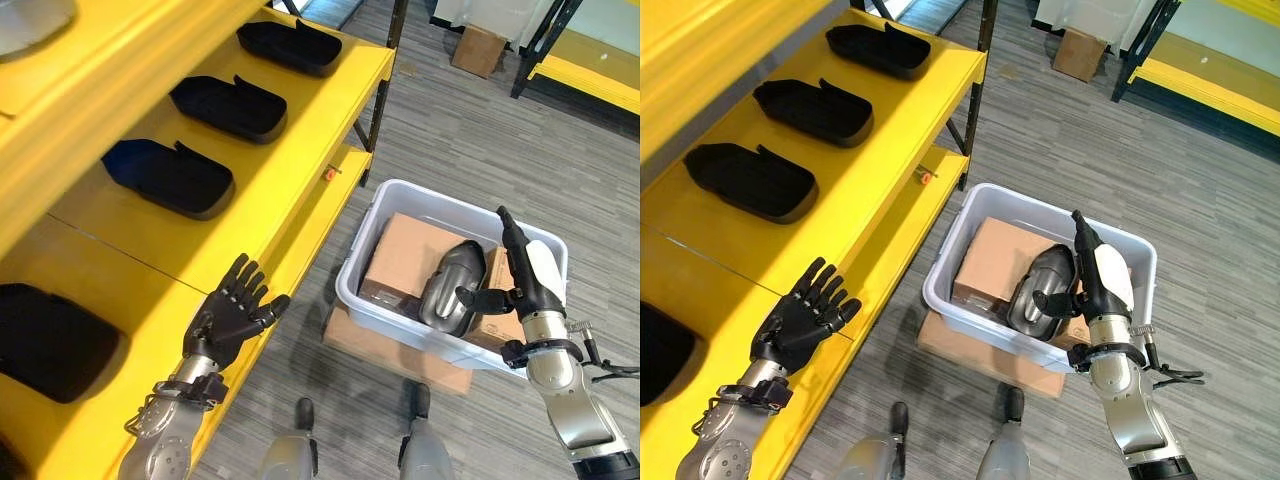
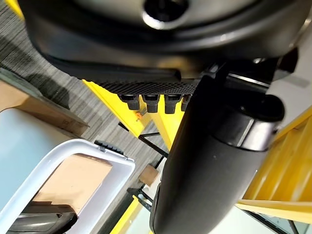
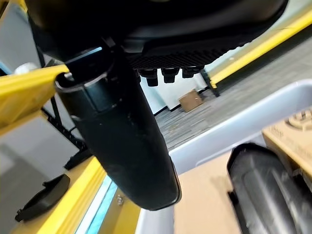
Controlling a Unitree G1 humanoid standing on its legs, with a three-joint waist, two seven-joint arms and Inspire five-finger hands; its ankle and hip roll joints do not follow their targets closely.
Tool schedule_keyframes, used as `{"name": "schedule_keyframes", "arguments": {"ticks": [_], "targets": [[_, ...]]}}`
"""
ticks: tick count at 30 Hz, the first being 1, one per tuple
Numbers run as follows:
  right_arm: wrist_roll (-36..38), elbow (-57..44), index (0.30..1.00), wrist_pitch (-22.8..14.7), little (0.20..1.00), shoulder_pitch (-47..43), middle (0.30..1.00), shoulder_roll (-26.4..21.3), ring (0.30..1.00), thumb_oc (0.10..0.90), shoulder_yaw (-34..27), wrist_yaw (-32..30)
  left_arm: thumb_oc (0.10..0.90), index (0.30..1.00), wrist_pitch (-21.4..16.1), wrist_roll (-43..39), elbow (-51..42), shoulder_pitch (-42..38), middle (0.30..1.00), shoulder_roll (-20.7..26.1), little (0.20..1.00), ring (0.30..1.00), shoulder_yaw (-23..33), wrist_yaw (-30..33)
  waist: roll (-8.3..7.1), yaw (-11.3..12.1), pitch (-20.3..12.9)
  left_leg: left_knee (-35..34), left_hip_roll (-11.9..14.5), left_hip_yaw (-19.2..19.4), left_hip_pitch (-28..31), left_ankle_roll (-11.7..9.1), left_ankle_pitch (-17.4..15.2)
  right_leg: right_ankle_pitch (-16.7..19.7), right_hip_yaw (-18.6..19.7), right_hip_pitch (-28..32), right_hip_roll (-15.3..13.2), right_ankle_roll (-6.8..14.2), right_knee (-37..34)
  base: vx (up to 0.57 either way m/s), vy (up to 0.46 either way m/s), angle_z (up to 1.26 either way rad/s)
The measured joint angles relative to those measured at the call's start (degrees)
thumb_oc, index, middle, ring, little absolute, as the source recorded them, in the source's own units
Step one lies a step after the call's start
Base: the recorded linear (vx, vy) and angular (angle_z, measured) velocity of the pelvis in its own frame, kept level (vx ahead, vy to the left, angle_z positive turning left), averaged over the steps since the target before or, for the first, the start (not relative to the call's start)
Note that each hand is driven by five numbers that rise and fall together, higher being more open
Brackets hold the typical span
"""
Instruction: Move parts from the plastic box to the shelf.
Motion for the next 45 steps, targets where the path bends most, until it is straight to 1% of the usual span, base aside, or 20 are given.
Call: {"name": "schedule_keyframes", "arguments": {"ticks": [1, 2, 6, 7, 8, 9, 10, 11, 13, 16, 20, 23, 26, 29, 30, 34, 35, 39, 43, 45], "targets": [[-0.6, 0.0, 1.000, -0.6, 1.000, -2.0, 1.000, -1.7, 1.000, 0.900, 0.9, 1.3, 0.900, 1.000, -0.1, 0.0, -0.3, 0.8, 1.000, 0.0, 1.000, 1.000, 1.2, 0.6, -0.82, 1.2, 0.0, 0.1, 1.2, 1.4, 0.3, -1.9, -0.6, -3.2, -1.4, 0.1, 0.9, 0.6, -1.2, 0.04, -0.292, -0.64], [-1.1, 0.0, 1.000, -1.1, 1.000, -4.2, 1.000, -3.9, 1.000, 0.900, 0.9, 2.8, 0.900, 1.000, 0.0, 0.0, -0.3, 1.0, 1.000, -0.6, 1.000, 1.000, 1.8, 0.7, 0.23, 0.7, 0.2, 0.4, 3.5, 1.3, -0.3, -3.3, -0.4, -4.8, -2.5, 0.1, 3.1, -0.1, -1.8, 0.03, -0.222, -0.44], [-1.7, 0.0, 1.000, -1.3, 1.000, -5.0, 1.000, -13.1, 1.000, 0.900, -0.5, 6.1, 0.900, 1.000, 0.4, -0.7, -1.4, 2.4, 1.000, -1.0, 1.000, 1.000, 1.6, -0.1, 3.73, -1.4, 0.5, -1.4, 9.4, 1.1, 1.5, -4.4, 0.6, -7.6, -2.8, 0.2, 9.0, -3.5, 1.0, 0.02, -0.159, -0.11], [-1.7, 0.0, 1.000, -1.3, 1.000, -4.7, 1.000, -14.0, 1.000, 0.900, -1.4, 6.4, 0.900, 1.000, 0.4, -1.4, -1.4, 2.3, 1.000, -1.2, 1.000, 1.000, 1.6, -0.3, 4.13, -1.7, 0.5, -1.5, 10.1, 1.1, 1.7, -4.6, 0.7, -7.9, -2.9, 0.2, 9.7, -3.8, 1.5, 0.02, -0.219, 0.02], [-1.6, -0.4, 1.000, -1.3, 1.000, -3.9, 1.000, -15.6, 1.000, 0.900, -3.8, 6.8, 0.900, 1.000, 0.4, -2.2, -1.2, 2.2, 1.000, -2.3, 1.000, 1.000, 1.8, -1.4, 5.19, -2.8, 0.8, -1.9, 11.1, 0.0, 1.6, -5.0, 1.1, -9.3, -2.5, 0.1, 10.8, -4.0, 3.0, 0.02, -0.197, 0.39], [-1.6, -1.8, 1.000, -1.4, 1.000, -1.0, 1.000, -17.3, 1.000, 0.900, -7.0, 7.1, 0.900, 1.000, 0.9, -2.2, -0.9, 1.0, 1.000, -2.8, 1.000, 1.000, 1.2, -2.6, 6.00, -4.1, 1.2, -2.3, 11.1, -2.3, 1.6, -4.8, 1.1, -11.5, -3.1, 0.0, 10.5, -4.0, 5.9, 0.01, -0.105, 0.50], [-1.6, -1.8, 1.000, -1.3, 1.000, -0.4, 1.000, -17.7, 1.000, 0.900, -7.8, 7.3, 0.900, 1.000, 1.2, -2.2, -0.7, 0.9, 1.000, -2.7, 1.000, 1.000, 0.9, -3.3, 6.23, -4.7, 1.3, -2.5, 11.0, -2.9, 1.7, -4.0, 1.0, -12.9, -2.6, -0.7, 10.2, -3.8, 8.6, 0.02, -0.088, 0.81], [-1.6, -2.1, 1.000, -1.3, 1.000, 0.7, 1.000, -18.3, 1.000, 0.900, -9.2, 7.8, 0.900, 1.000, 1.6, -2.1, -0.7, 0.9, 1.000, -1.8, 1.000, 1.000, 0.1, -4.5, 6.21, -6.4, 1.2, -3.0, 10.8, -3.7, 1.6, -3.3, 1.0, -16.9, 1.8, -2.2, 9.7, -3.2, 13.8, -0.02, -0.081, 0.63], [-2.4, -3.7, 1.000, -1.6, 1.000, 0.9, 1.000, -19.2, 1.000, 0.900, -10.2, 9.4, 0.900, 1.000, 1.6, -2.2, -1.0, 0.8, 1.000, -1.8, 1.000, 1.000, -0.1, -6.1, 6.73, -6.9, 1.1, -4.3, 11.0, -2.2, 1.2, -2.5, 1.0, -20.2, 2.6, -5.8, 9.3, -3.8, 18.3, -0.09, -0.070, 0.28], [-2.8, -5.1, 1.000, -2.8, 1.000, -0.7, 1.000, -20.2, 1.000, 0.900, -9.6, 12.2, 0.900, 1.000, 1.7, -2.1, -0.7, 0.4, 1.000, -1.8, 1.000, 1.000, -0.6, -6.1, 7.79, -7.3, 1.1, -3.8, 11.1, -1.6, -0.6, -1.6, 2.7, -20.1, 3.6, -9.9, 9.3, -4.4, 21.3, -0.08, 0.023, -0.20], [-7.7, -5.1, 1.000, -5.1, 1.000, -3.2, 1.000, -21.5, 1.000, 0.900, -5.2, 15.4, 0.900, 1.000, 1.6, -2.2, -0.6, -0.7, 1.000, -1.8, 1.000, 1.000, -3.4, -5.1, 8.51, -8.9, 1.1, -3.9, 11.0, 1.0, 0.2, -3.0, 4.1, -20.0, 5.2, -11.1, 9.3, -4.3, 22.4, -0.04, -0.010, -0.24], [-9.6, -5.2, 1.000, -9.4, 1.000, -5.5, 1.000, -23.9, 1.000, 0.900, -3.0, 15.5, 0.900, 1.000, 1.1, -2.2, -0.1, -3.3, 1.000, -1.8, 1.000, 1.000, -4.5, -3.5, 8.95, -9.0, 1.4, -4.0, 11.0, 2.6, 0.3, -3.6, 4.4, -18.9, 6.7, -11.7, 9.7, -4.2, 21.4, -0.08, -0.036, -0.27], [-11.3, -5.3, 1.000, -11.7, 1.000, -8.3, 1.000, -25.2, 1.000, 0.900, -1.5, 15.2, 0.900, 1.000, 0.3, -2.2, 0.1, -4.9, 1.000, -1.8, 1.000, 1.000, -4.8, -3.3, 9.26, -9.0, 1.6, -4.0, 10.9, 2.7, -0.6, -3.6, 4.4, -18.6, 7.0, -12.9, 9.6, -4.2, 21.3, -0.08, -0.045, -0.06], [-12.9, -5.4, 1.000, -15.0, 1.000, -13.5, 1.000, -26.5, 1.000, 0.900, 0.0, 13.3, 0.900, 1.000, -1.1, -2.3, 0.3, -6.1, 1.000, -1.7, 1.000, 1.000, -4.9, -3.3, 9.94, -8.8, 3.0, -3.3, 10.9, 2.7, -2.8, -3.9, 4.5, -18.9, 7.3, -15.4, 9.5, -4.0, 22.4, -0.10, -0.038, -0.01], [-13.4, -5.6, 1.000, -15.9, 1.000, -16.4, 1.000, -27.0, 1.000, 0.900, 0.9, 12.1, 0.900, 1.000, -1.4, -2.3, 0.5, -6.1, 1.000, -1.7, 1.000, 1.000, -5.0, -3.3, 10.46, -8.7, 4.4, -2.9, 10.9, 2.6, -3.6, -3.9, 4.5, -19.0, 7.4, -16.4, 9.5, -4.1, 23.3, -0.08, -0.011, -0.01], [-15.9, -5.6, 1.000, -17.5, 1.000, -21.2, 1.000, -27.6, 1.000, 0.900, 1.8, 9.7, 0.900, 1.000, -1.8, -2.3, 0.7, -6.1, 1.000, -1.6, 1.000, 1.000, -5.3, -3.7, 11.52, -7.7, 7.0, -2.1, 10.5, 2.2, -6.4, -4.1, 5.1, -19.5, 7.4, -20.3, 9.1, -5.0, 26.9, -0.07, -0.009, 0.03], [-16.4, -5.5, 1.000, -17.9, 1.000, -23.1, 1.000, -29.3, 1.000, 0.900, 3.5, 8.8, 0.900, 1.000, -2.1, -2.3, 0.7, -6.3, 1.000, -1.5, 1.000, 1.000, -6.1, -3.8, 12.06, -7.3, 8.3, -2.0, 10.4, 2.0, -6.9, -4.1, 5.1, -19.8, 7.5, -21.3, 8.9, -5.3, 28.0, -0.04, -0.013, 0.04], [-18.2, -4.6, 1.000, -18.8, 1.000, -26.9, 1.000, -29.7, 1.000, 0.900, 7.1, 8.4, 0.900, 1.000, -2.5, -2.4, 0.7, -7.2, 1.000, -0.7, 1.000, 1.000, -7.3, -4.7, 12.82, -7.0, 9.2, -0.9, 9.6, 1.2, -9.1, -4.4, 5.3, -20.5, 7.4, -23.7, 8.1, -5.4, 30.0, -0.04, -0.030, 0.07], [-18.6, -4.6, 1.000, -20.4, 1.000, -29.4, 1.000, -30.7, 1.000, 0.900, 9.8, 8.3, 0.900, 1.000, -3.1, -4.5, 0.7, -8.9, 1.000, 0.0, 1.000, 1.000, -7.3, -4.9, 12.93, -6.6, 10.1, 1.0, 8.8, 0.8, -11.3, -4.5, 5.0, -21.7, 8.0, -26.1, 6.8, -5.3, 32.5, -0.04, -0.037, 0.07], [-19.6, -4.5, 1.000, -20.6, 1.000, -29.6, 1.000, -31.0, 1.000, 0.900, 10.8, 8.2, 0.900, 1.000, -4.1, -4.6, 0.6, -8.9, 1.000, 0.1, 1.000, 1.000, -7.3, -4.9, 13.04, -5.7, 10.2, 1.8, 8.5, 0.7, -12.3, -4.5, 4.9, -21.8, 8.1, -27.2, 6.8, -5.5, 33.7, -0.07, -0.065, 0.05]]}}
